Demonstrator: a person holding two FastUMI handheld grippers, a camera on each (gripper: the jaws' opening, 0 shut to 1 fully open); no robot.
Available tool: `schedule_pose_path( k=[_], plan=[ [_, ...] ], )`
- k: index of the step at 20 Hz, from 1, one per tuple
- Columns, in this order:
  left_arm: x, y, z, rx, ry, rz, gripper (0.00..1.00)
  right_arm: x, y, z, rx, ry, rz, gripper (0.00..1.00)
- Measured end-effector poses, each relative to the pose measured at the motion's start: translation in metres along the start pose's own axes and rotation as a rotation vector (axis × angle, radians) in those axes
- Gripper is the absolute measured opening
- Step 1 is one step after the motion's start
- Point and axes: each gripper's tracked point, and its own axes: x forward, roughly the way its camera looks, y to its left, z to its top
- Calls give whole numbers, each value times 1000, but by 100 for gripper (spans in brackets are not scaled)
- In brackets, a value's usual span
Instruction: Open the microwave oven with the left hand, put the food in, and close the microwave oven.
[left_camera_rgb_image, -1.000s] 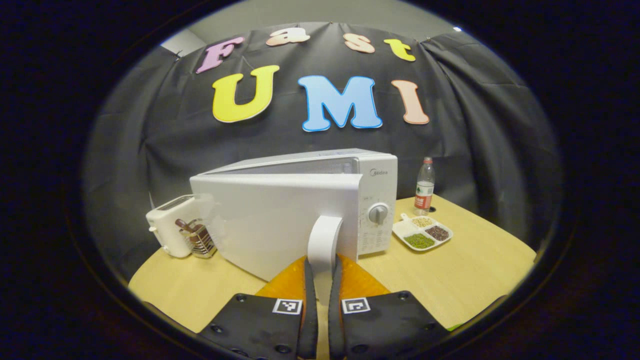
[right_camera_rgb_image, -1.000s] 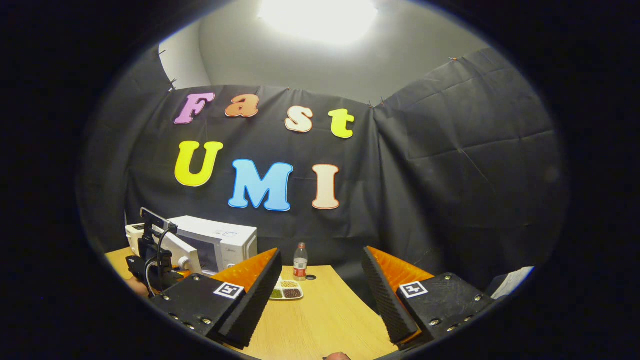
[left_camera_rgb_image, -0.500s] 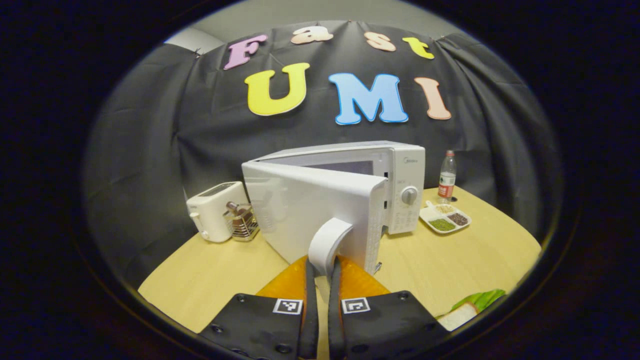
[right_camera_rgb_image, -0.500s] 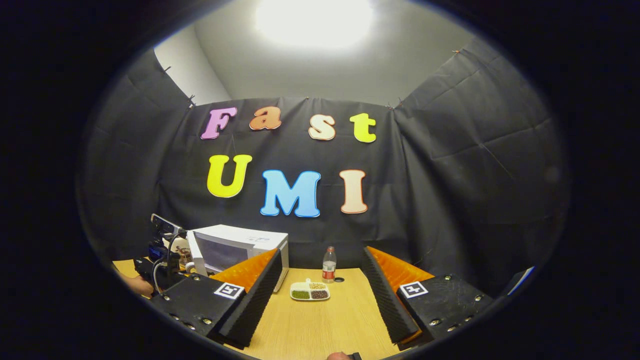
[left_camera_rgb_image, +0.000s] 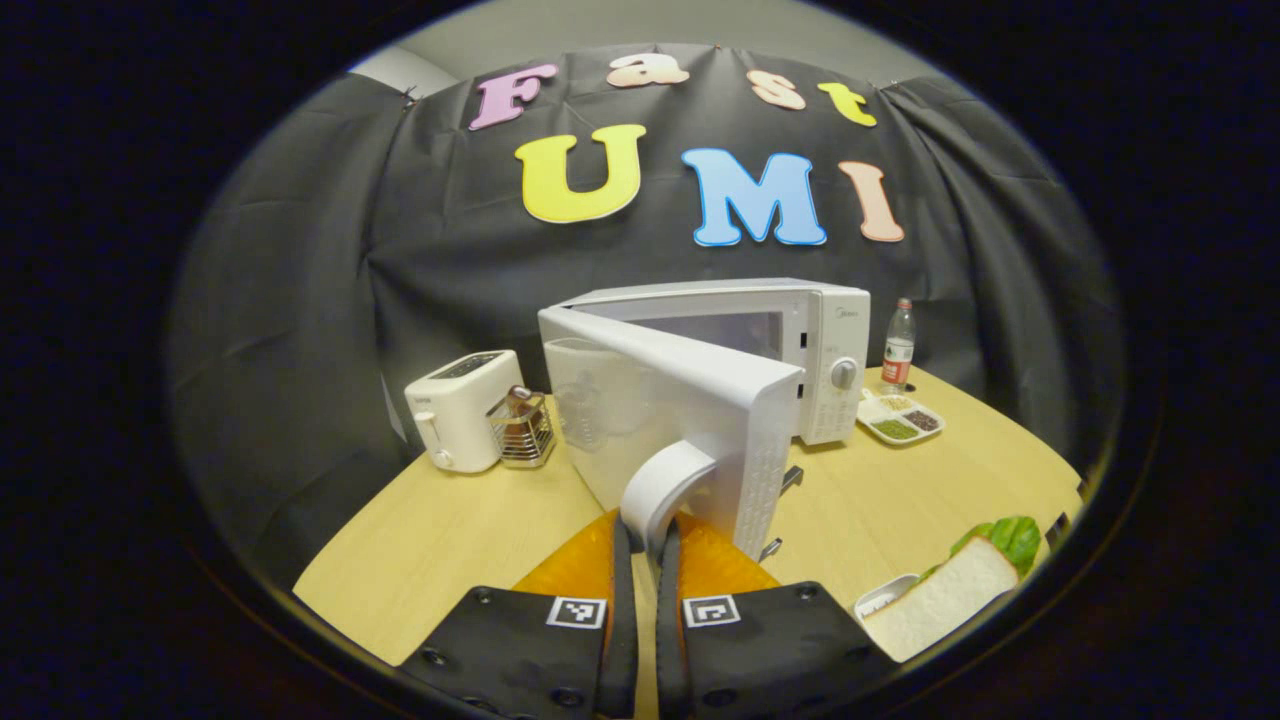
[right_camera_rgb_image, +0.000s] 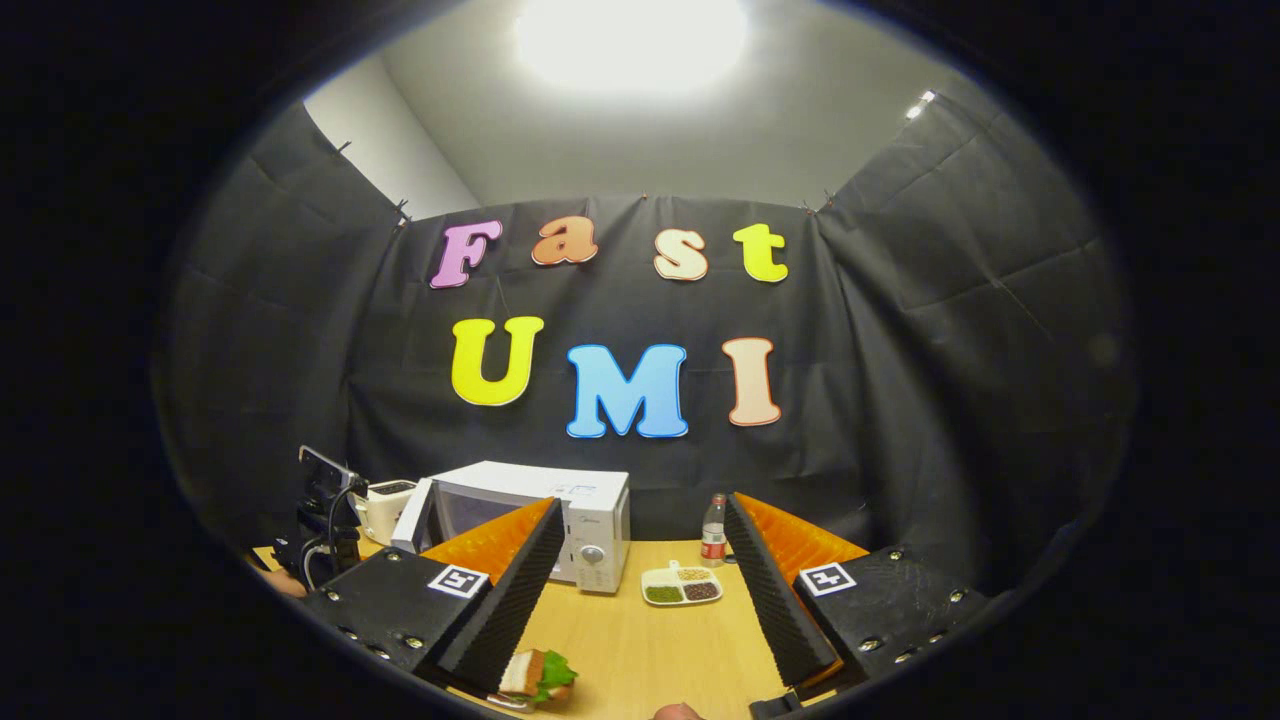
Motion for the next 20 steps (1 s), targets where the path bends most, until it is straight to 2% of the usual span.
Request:
schedule_pose_path(
  k=[10,20],
  plan=[
    [-15,71,-13,8,-17,-77,14,3,99,-3,-11,-1,20,97],
    [-20,132,-23,-8,-21,-112,14,15,165,-12,-9,18,17,98]
  ],
)
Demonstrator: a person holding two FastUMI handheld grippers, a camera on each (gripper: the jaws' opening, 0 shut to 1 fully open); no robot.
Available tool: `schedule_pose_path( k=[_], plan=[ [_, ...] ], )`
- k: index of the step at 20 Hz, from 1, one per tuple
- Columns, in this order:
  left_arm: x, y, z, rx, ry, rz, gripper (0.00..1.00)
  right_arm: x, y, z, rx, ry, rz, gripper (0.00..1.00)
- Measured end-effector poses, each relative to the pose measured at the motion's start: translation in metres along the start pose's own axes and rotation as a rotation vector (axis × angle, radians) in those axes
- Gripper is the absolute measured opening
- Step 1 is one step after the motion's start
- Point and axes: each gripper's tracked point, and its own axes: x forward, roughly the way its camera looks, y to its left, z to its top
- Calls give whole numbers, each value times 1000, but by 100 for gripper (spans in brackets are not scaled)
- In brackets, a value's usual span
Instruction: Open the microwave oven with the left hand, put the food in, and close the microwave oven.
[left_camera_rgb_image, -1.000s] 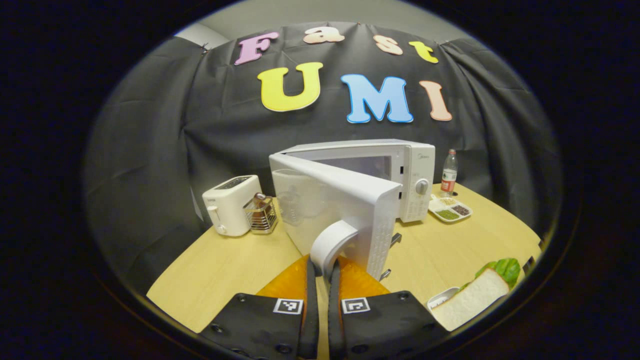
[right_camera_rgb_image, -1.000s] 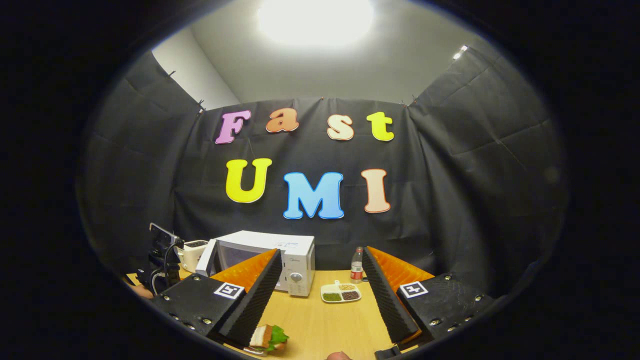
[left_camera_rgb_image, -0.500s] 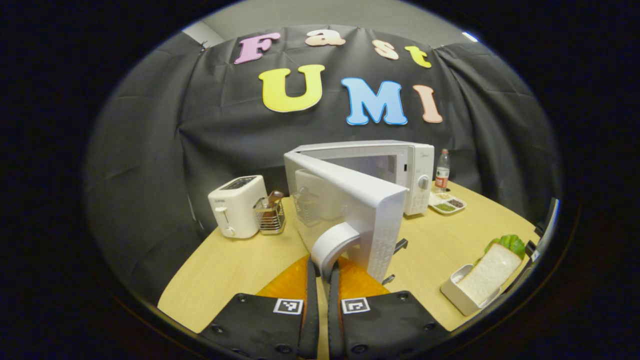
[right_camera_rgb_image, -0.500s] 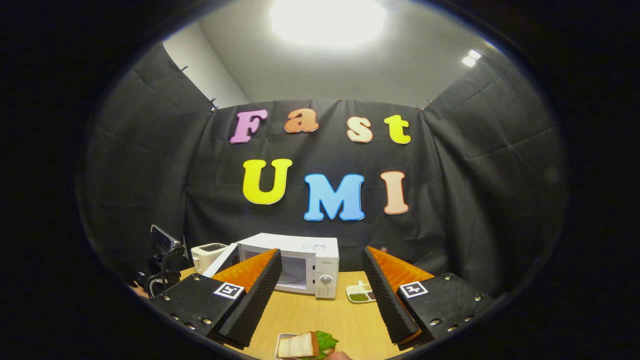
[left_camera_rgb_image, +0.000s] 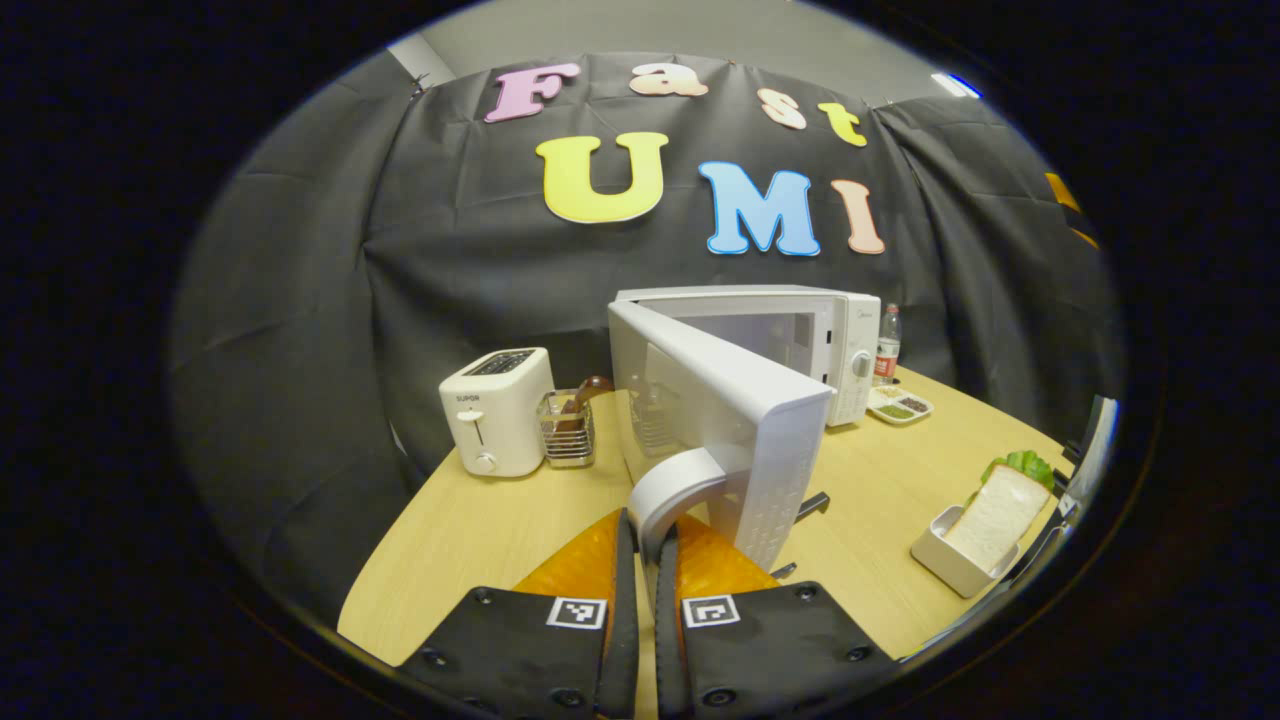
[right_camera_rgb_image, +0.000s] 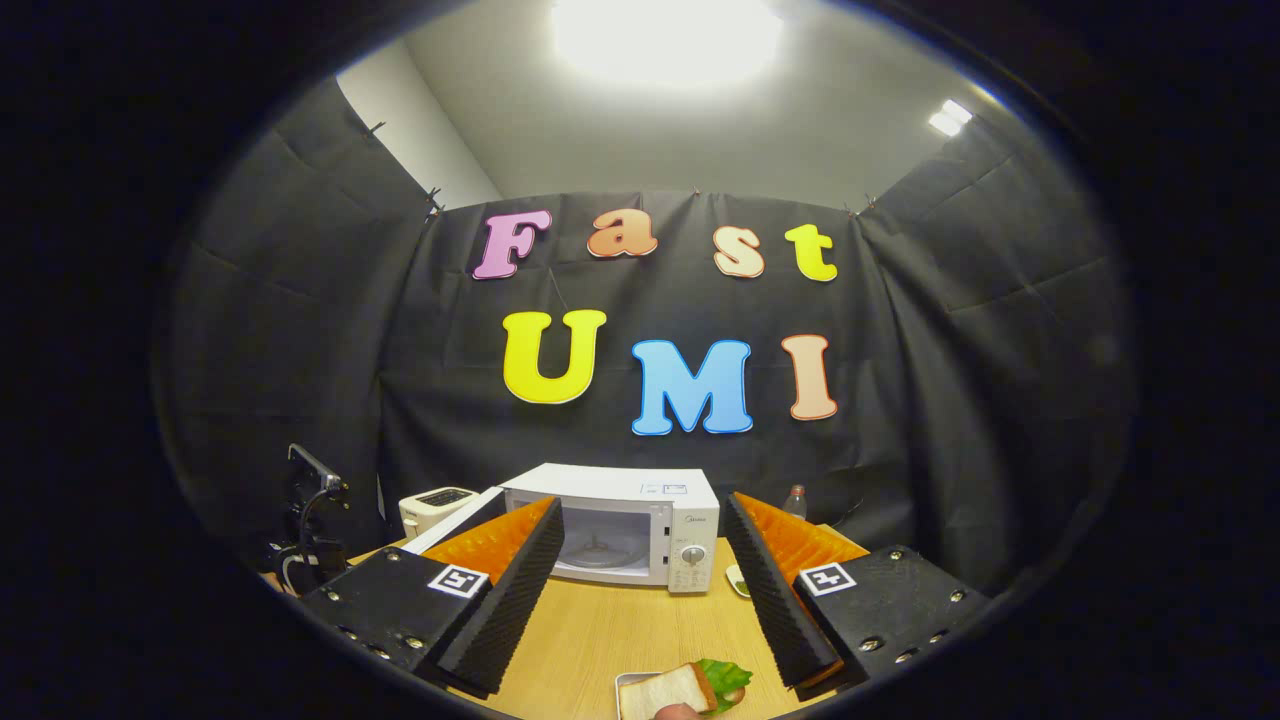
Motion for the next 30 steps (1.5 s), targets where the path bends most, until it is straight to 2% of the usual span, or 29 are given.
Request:
schedule_pose_path(
  k=[3,4,5,6,7,10,12,15,16,17,20,22,29,30],
  plan=[
    [-12,12,-1,-22,4,14,19,4,11,0,1,13,20,97],
    [-18,16,-1,-5,-7,34,30,5,13,0,-2,15,27,97],
    [-23,19,2,13,-18,48,31,8,12,0,-4,15,34,98],
    [-30,22,4,23,-28,65,25,10,12,-1,-7,19,45,98],
    [-35,24,5,16,-31,77,28,13,11,-4,-6,30,56,97],
    [-56,29,14,-29,-44,142,57,20,1,-10,17,64,92,97],
    [-77,30,31,-34,-84,189,89,26,-8,-21,44,106,119,97],
    [-109,18,63,-22,-148,225,100,37,-24,-39,73,184,151,98],
    [-119,13,76,-17,-173,235,96,40,-29,-46,81,215,159,98],
    [-128,8,87,-16,-196,244,100,43,-35,-54,94,251,168,98],
    [-146,-11,116,-19,-253,253,95,48,-47,-79,140,351,197,98],
    [-154,-24,121,-19,-269,258,100,50,-53,-98,159,420,210,98],
    [-173,-51,148,-32,-309,281,100,31,-60,-179,269,727,270,100],
    [-176,-52,149,-39,-312,293,91,28,-62,-188,279,761,274,100]
  ],
)
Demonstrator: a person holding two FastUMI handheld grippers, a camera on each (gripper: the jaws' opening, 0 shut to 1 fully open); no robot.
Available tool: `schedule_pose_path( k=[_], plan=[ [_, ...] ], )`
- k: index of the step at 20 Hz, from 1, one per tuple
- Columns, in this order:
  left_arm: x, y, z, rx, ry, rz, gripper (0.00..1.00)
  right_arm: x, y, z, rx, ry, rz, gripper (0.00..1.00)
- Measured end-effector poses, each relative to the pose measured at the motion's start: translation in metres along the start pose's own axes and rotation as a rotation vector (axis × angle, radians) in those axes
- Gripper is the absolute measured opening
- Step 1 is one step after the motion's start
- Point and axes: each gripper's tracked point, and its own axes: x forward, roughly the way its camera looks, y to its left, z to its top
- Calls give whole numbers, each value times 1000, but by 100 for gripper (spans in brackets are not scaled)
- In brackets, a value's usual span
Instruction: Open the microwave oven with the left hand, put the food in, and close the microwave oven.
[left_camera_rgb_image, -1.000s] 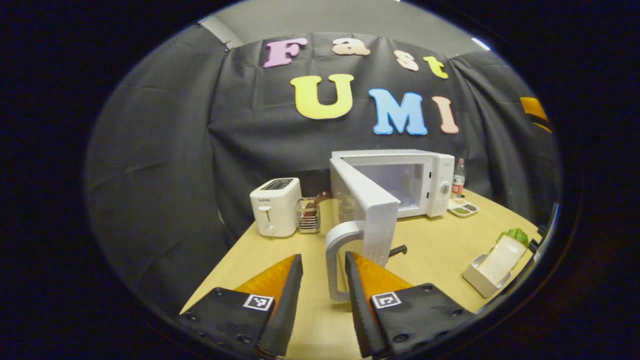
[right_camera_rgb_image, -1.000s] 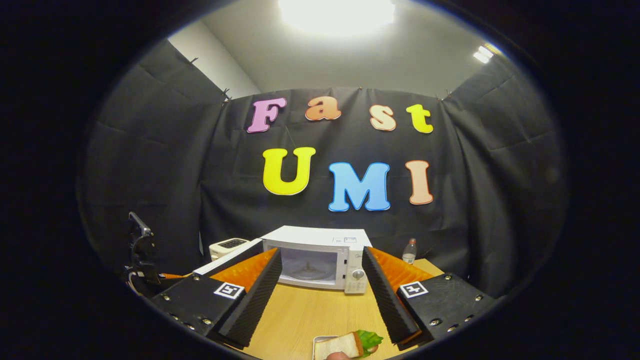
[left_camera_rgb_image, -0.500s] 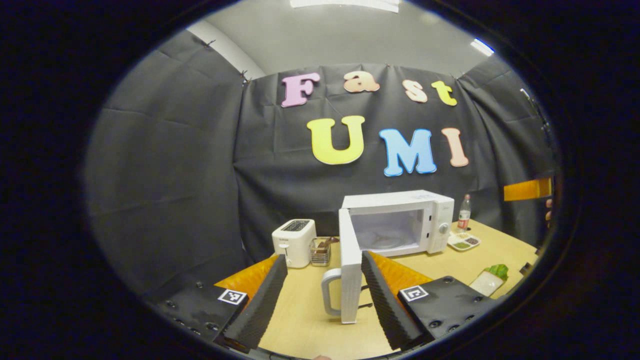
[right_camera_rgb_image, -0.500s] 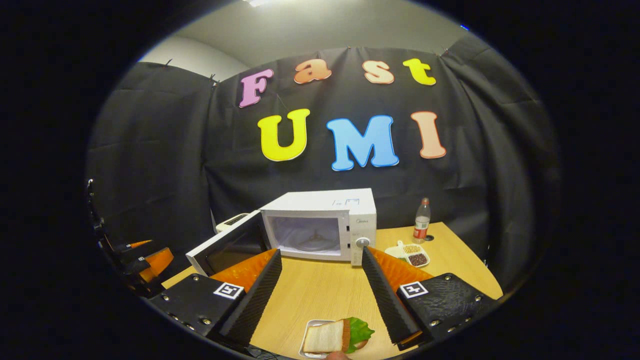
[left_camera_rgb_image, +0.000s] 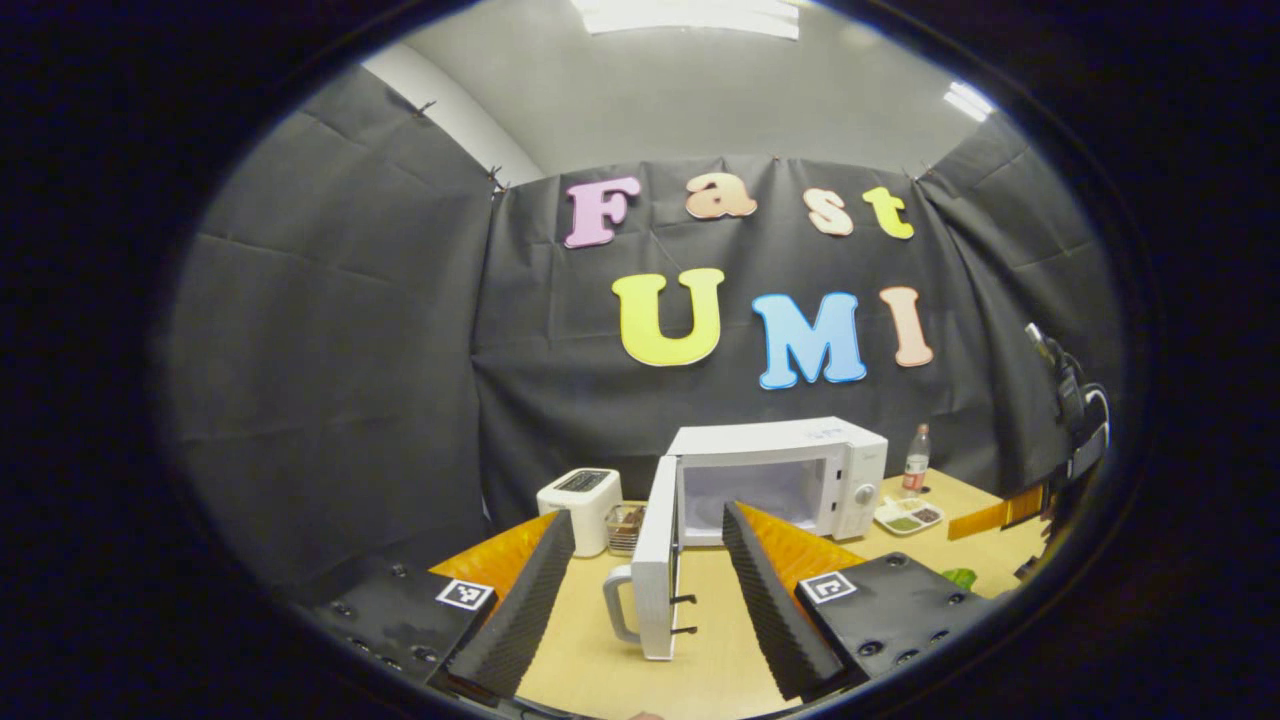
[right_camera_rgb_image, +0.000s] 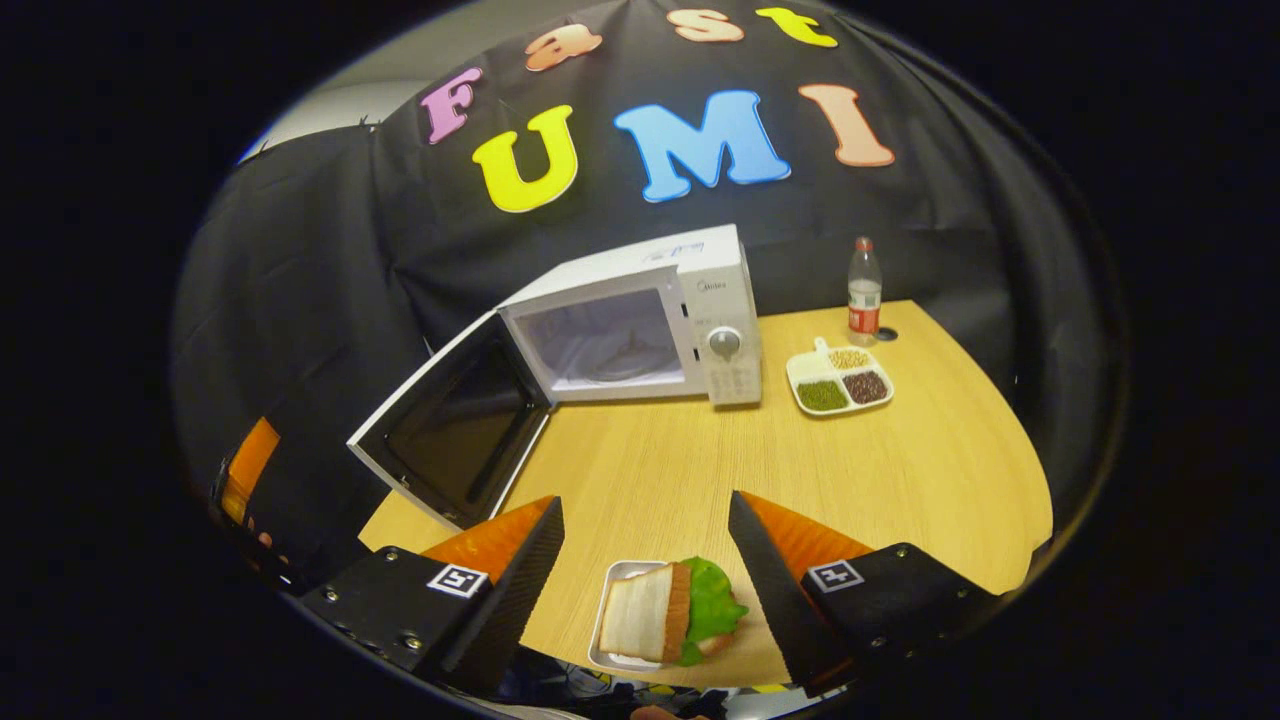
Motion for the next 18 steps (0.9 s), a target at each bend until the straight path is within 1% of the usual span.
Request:
schedule_pose_path(
  k=[2,3,4,5,6,9,10,11,12,16,17,18],
  plan=[
    [-5,0,0,-3,5,20,99,9,-8,-15,18,61,3,100],
    [-7,0,-1,1,7,29,92,12,-12,-21,26,85,6,100],
    [-8,0,-3,6,12,37,95,14,-15,-29,37,117,12,100],
    [-10,-1,-4,8,16,46,95,16,-17,-35,53,145,23,100],
    [-11,-2,-6,11,21,56,100,18,-20,-45,71,181,34,100],
    [-17,-5,-6,14,27,80,100,24,-24,-64,123,267,69,100],
    [-19,-6,-7,17,28,92,95,24,-23,-72,156,303,92,100],
    [-20,-5,-5,21,25,108,95,25,-20,-77,195,342,120,100],
    [-21,-7,-4,20,23,118,99,27,-19,-83,229,372,136,100],
    [-28,-6,0,13,17,158,99,30,-23,-103,290,449,160,100],
    [-30,-4,1,17,17,169,99,28,-25,-103,304,471,169,88],
    [-31,-3,1,21,17,183,99,32,-22,-109,315,495,183,84]
  ],
)
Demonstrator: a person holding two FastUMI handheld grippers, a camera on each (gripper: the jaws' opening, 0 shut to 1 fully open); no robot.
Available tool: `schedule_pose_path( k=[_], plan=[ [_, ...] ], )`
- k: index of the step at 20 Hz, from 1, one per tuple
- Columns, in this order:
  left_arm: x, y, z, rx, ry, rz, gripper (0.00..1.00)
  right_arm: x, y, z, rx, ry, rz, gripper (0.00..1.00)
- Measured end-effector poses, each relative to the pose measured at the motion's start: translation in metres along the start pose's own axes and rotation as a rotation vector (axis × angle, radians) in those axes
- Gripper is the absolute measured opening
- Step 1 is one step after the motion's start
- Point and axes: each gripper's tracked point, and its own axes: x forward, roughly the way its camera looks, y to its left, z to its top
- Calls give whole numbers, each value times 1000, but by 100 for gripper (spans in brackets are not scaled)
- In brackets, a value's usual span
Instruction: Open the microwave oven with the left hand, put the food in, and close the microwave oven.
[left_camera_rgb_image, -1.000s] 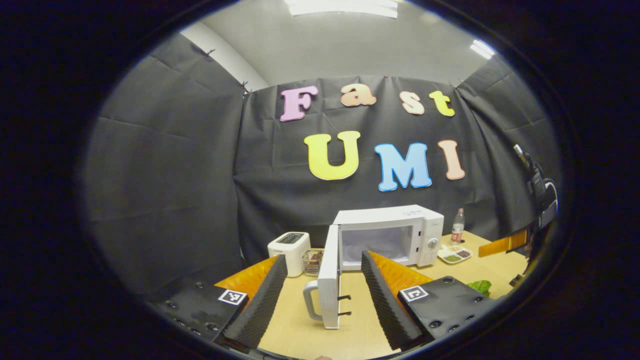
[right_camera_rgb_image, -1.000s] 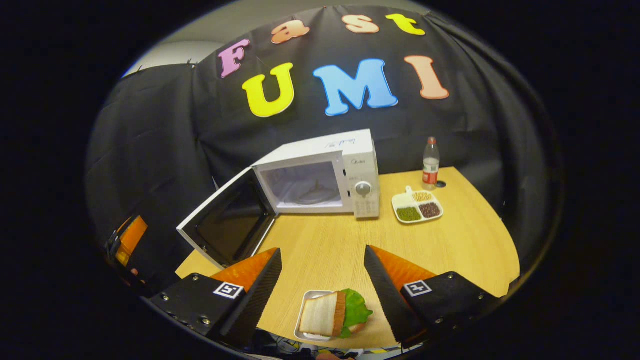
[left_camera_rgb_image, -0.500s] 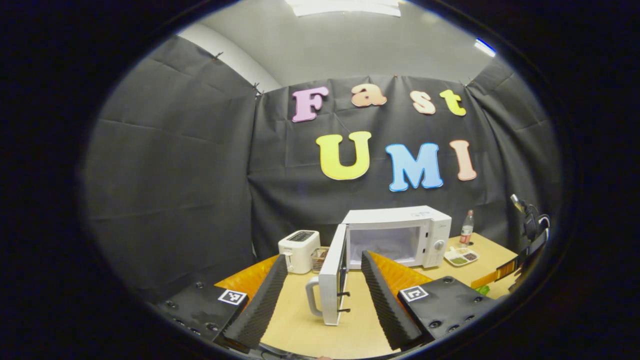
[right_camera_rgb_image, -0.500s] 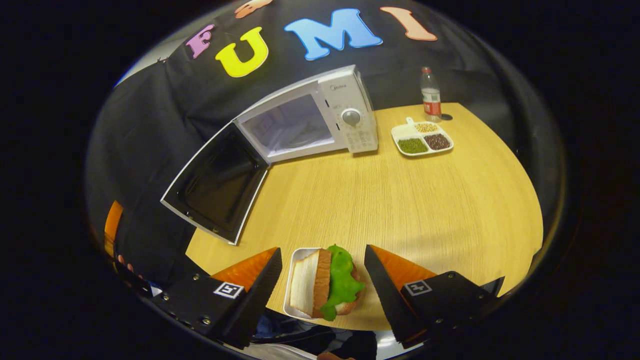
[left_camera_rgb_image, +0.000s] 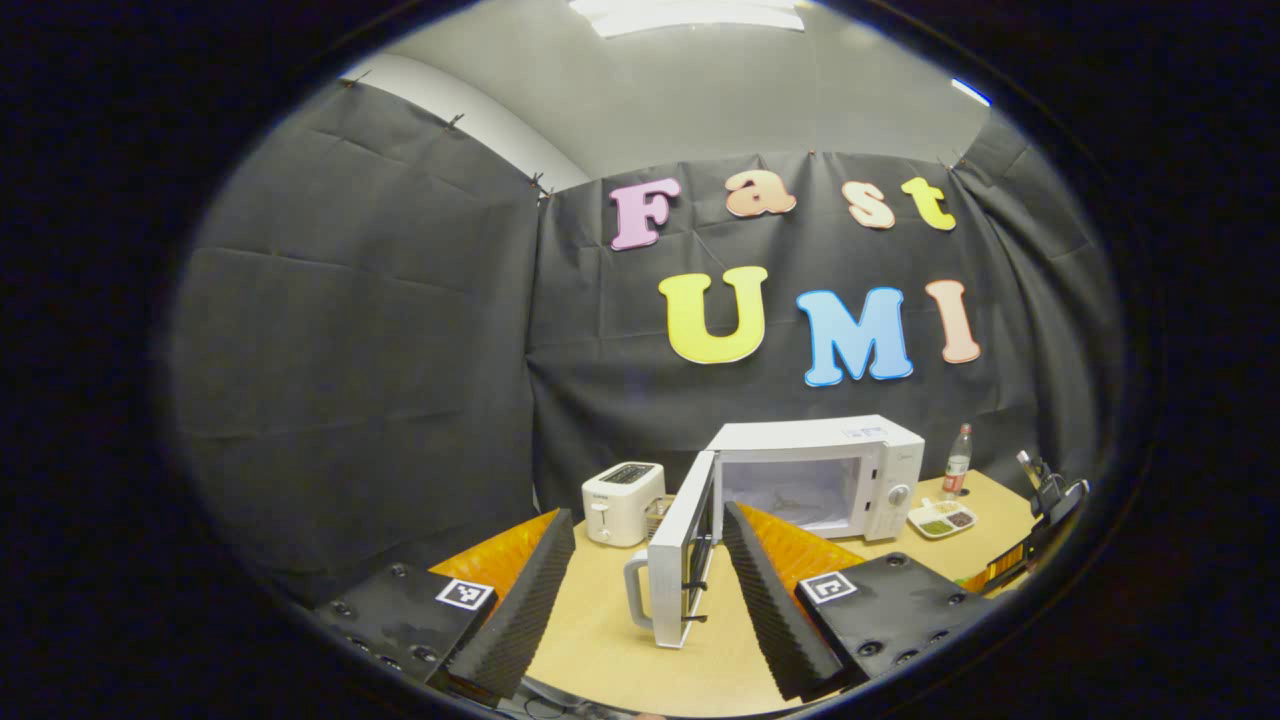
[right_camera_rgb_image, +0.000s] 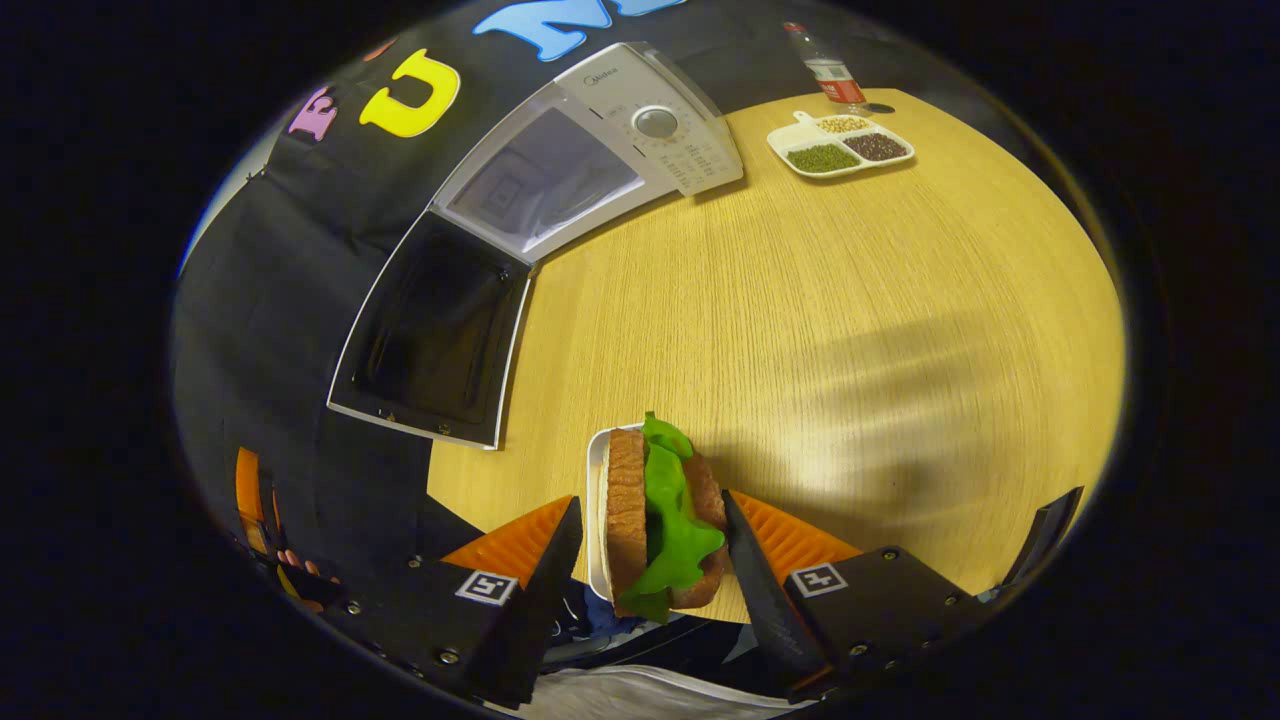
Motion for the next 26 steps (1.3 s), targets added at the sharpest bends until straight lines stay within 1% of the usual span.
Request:
schedule_pose_path(
  k=[1,2,3,4,5,6,7,8,9,11,14,17,19,21,22,23,24,25,26],
  plan=[
    [-2,1,1,2,-1,13,99,1,1,-4,9,27,12,83],
    [-5,3,2,1,-3,23,100,3,1,-10,13,52,24,75],
    [-6,2,2,1,-4,33,100,7,1,-11,16,61,29,84],
    [-7,3,2,3,-4,44,100,6,3,-10,34,62,50,75],
    [-10,4,2,7,-4,54,100,6,6,-13,36,84,67,50],
    [-12,5,2,9,-6,62,99,1,7,-18,33,89,75,50],
    [-13,5,2,10,-6,69,92,-11,7,-10,36,87,81,33],
    [-15,5,3,10,-7,76,99,1,6,-13,31,89,84,34],
    [-16,6,5,7,-11,82,92,0,9,-13,30,92,95,35],
    [-18,7,8,4,-14,81,99,-6,14,-8,23,77,110,35],
    [-14,12,10,8,-25,85,99,-13,31,1,11,47,149,35],
    [-2,12,10,-5,-30,71,99,-19,47,14,-2,5,176,35],
    [10,15,10,-10,-39,57,95,-20,63,26,9,-24,210,35],
    [22,20,10,-14,-43,45,95,-16,76,42,5,-58,214,35],
    [28,23,12,-17,-46,42,100,-16,80,49,-1,-75,209,35],
    [34,27,15,-20,-52,36,95,-13,86,56,-4,-92,206,35],
    [39,32,18,-22,-60,32,100,-11,92,63,-3,-108,209,35],
    [44,37,20,-19,-64,30,95,-7,99,70,2,-124,214,35],
    [50,43,19,-17,-66,29,99,-4,106,78,9,-142,217,35]
  ],
)
